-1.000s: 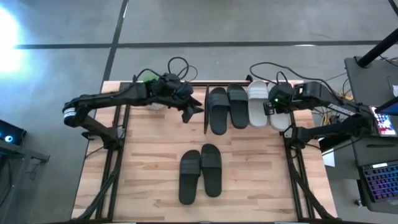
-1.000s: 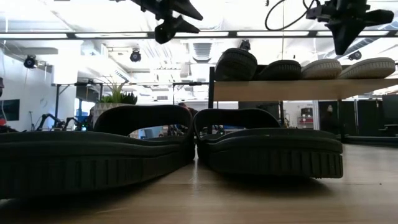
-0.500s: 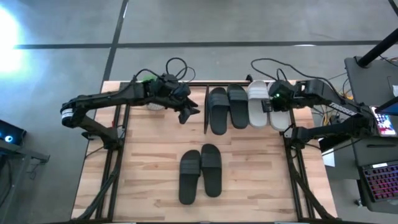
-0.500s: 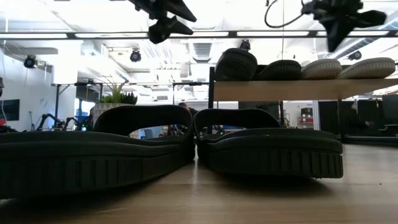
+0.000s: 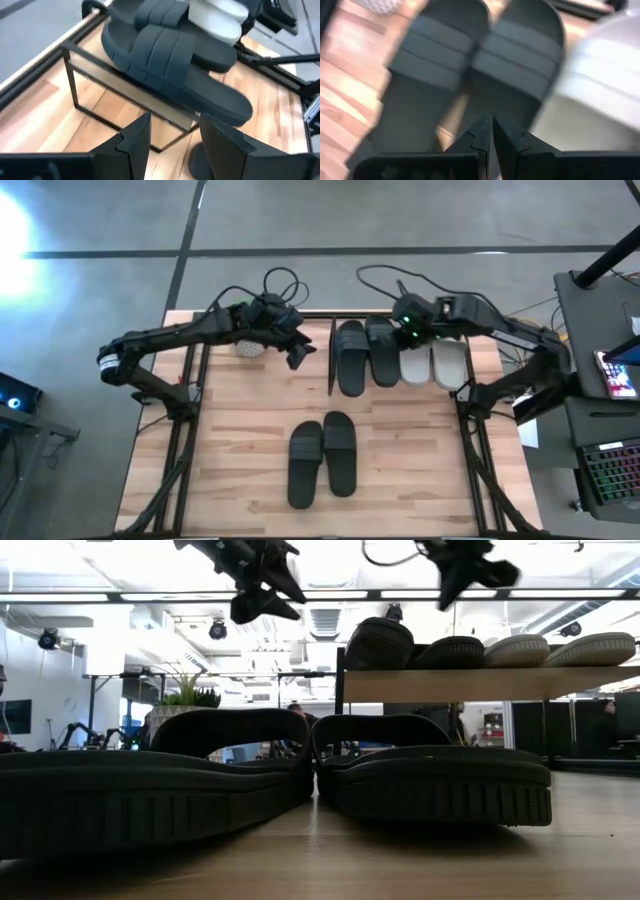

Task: Pick and place slides into the shelf
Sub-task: Put the black slide on the shelf

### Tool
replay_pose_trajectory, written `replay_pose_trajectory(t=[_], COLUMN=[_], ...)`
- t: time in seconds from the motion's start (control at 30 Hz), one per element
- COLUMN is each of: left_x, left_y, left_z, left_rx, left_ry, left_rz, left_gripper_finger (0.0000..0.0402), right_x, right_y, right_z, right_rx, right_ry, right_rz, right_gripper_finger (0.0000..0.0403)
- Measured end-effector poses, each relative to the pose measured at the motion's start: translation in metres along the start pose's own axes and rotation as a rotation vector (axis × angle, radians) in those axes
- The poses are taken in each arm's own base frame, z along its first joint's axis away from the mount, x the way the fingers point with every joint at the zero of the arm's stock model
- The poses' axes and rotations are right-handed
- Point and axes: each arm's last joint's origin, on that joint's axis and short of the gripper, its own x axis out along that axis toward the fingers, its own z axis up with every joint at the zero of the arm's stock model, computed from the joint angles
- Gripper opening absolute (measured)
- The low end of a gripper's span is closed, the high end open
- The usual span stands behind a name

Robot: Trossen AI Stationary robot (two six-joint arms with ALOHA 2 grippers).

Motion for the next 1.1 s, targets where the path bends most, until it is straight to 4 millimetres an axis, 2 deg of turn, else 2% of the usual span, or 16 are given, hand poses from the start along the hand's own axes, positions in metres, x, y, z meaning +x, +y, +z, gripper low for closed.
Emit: replay_pose_trajectory(t=[0.17,0.37,0.57,0.87,1.1], left_x=[0.005,0.013,0.001,-0.024,-0.044], left_y=[0.006,0.018,0.025,0.034,0.032], left_z=[-0.009,-0.034,-0.065,-0.106,-0.109], left_rx=[-0.011,0.007,0.045,0.007,0.012], left_ry=[0.046,0.182,0.265,0.224,0.135], left_rz=[0.015,0.057,0.109,0.171,0.159], left_gripper_finger=[0.0155,0.0155,0.0155,0.0155,0.0155], right_x=[0.003,0.029,0.041,0.087,0.100], right_y=[0.033,0.074,0.108,0.132,0.126], right_z=[0.022,0.040,0.046,0.051,0.049], right_rx=[-0.049,-0.144,-0.203,-0.247,-0.324], right_ry=[-0.014,0.060,0.058,0.149,0.223], right_rz=[0.039,0.097,0.129,0.063,-0.129], right_gripper_finger=[0.0011,0.0011,0.0011,0.0011,0.0011])
